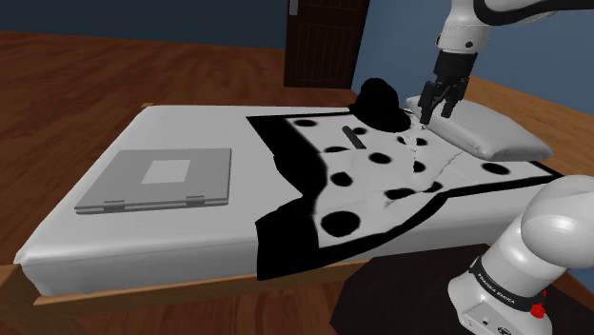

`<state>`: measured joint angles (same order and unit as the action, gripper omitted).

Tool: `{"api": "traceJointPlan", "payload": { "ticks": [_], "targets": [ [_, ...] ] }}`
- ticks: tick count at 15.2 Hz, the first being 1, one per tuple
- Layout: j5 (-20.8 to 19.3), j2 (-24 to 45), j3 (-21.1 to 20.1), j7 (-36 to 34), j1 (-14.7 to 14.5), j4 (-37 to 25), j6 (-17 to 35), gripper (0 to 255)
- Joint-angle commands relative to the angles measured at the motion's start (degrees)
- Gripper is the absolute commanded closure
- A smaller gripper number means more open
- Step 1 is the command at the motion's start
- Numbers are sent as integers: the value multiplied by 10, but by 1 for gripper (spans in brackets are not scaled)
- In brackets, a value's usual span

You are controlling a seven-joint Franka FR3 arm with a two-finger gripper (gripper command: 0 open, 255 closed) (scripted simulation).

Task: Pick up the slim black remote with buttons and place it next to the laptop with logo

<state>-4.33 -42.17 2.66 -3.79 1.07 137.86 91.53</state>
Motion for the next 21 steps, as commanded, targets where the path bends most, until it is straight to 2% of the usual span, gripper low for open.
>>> {"api": "traceJointPlan", "payload": {
  "ticks": [1,11,21],
  "targets": [
    [0,0,0,0,0,0,0,0],
    [-4,207,10,-53,21,-61,155,0],
    [1,423,27,-94,39,-196,246,0]
  ]
}}
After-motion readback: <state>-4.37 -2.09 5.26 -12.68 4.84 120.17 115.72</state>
